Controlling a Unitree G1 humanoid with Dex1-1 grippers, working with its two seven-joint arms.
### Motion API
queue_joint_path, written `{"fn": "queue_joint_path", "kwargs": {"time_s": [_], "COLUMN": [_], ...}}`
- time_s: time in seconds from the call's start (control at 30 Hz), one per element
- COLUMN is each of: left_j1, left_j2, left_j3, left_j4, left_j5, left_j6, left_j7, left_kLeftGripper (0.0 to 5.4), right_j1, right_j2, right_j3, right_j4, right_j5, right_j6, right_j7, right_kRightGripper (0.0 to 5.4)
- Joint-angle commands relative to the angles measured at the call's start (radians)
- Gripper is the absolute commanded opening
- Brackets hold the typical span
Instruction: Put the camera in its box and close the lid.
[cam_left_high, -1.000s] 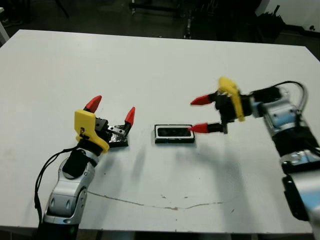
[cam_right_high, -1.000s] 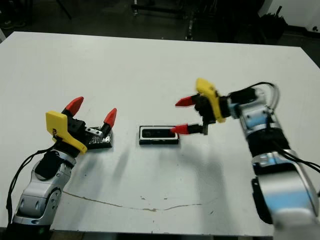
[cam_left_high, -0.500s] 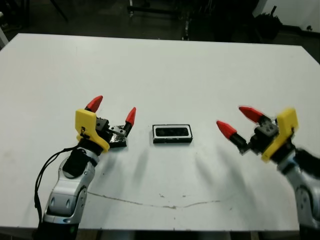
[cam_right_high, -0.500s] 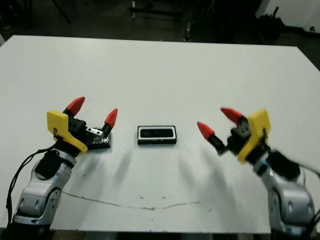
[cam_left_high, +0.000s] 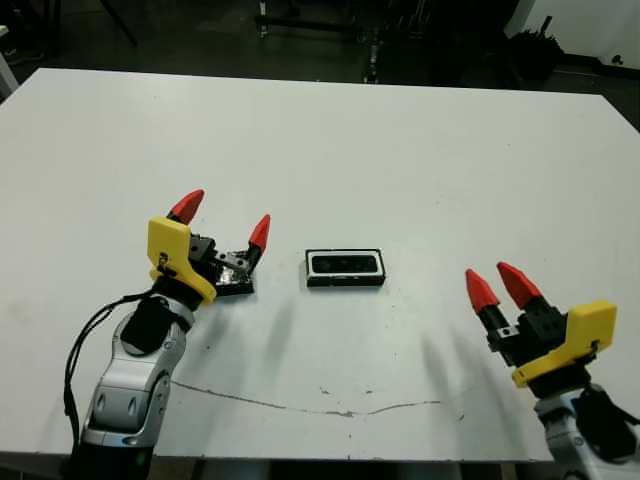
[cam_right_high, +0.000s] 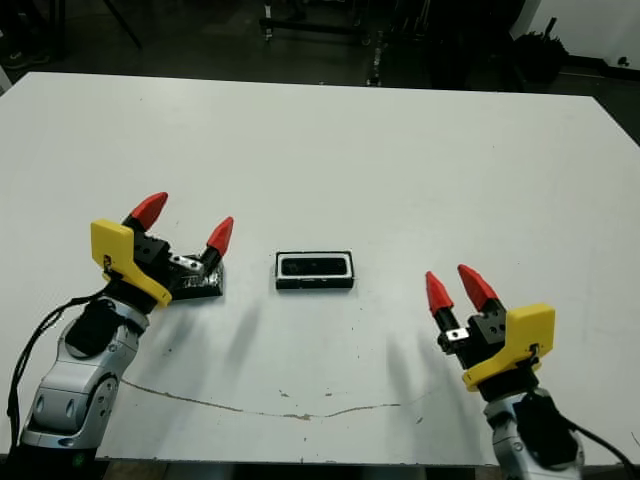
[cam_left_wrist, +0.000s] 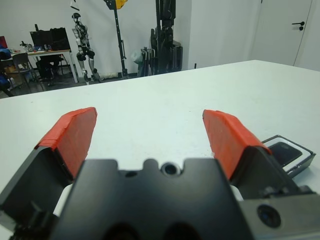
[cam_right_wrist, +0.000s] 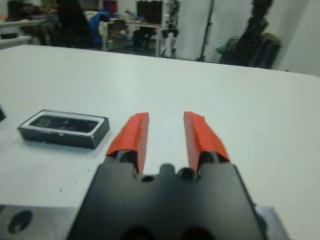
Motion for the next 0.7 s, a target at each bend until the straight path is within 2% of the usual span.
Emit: {"fn": "queue_joint_path", "kwargs": {"time_s": [0.03,0.33,0.4,0.53,0.7], "left_j1": [0.009,-0.005,-0.023,-0.082,-0.188], "left_j2": [0.022,0.077,0.116,0.216,0.403], "left_j3": [0.008,0.034,0.047,0.083,0.082], "left_j4": [-0.003,-0.015,0.002,0.064,0.19], "left_j5": [-0.001,-0.015,-0.031,-0.128,-0.187], "left_j6": [0.01,0.025,0.006,0.008,0.016], "left_j7": [-0.011,-0.052,-0.102,-0.285,-0.578], "left_kLeftGripper": [5.4,5.4,5.4,5.4,5.4], "right_j1": [0.012,0.009,0.008,0.004,0.005], "right_j2": [0.014,0.025,0.023,0.019,0.017], "right_j3": [0.007,0.03,0.034,0.04,0.041], "right_j4": [0.028,0.043,0.046,0.06,0.063], "right_j5": [-0.009,-0.048,-0.053,-0.047,-0.036], "right_j6": [-0.045,-0.066,-0.071,-0.095,-0.087], "right_j7": [-0.031,-0.099,-0.104,-0.098,-0.1], "right_kRightGripper": [1.32,0.0,0.0,0.0,0.0]}}
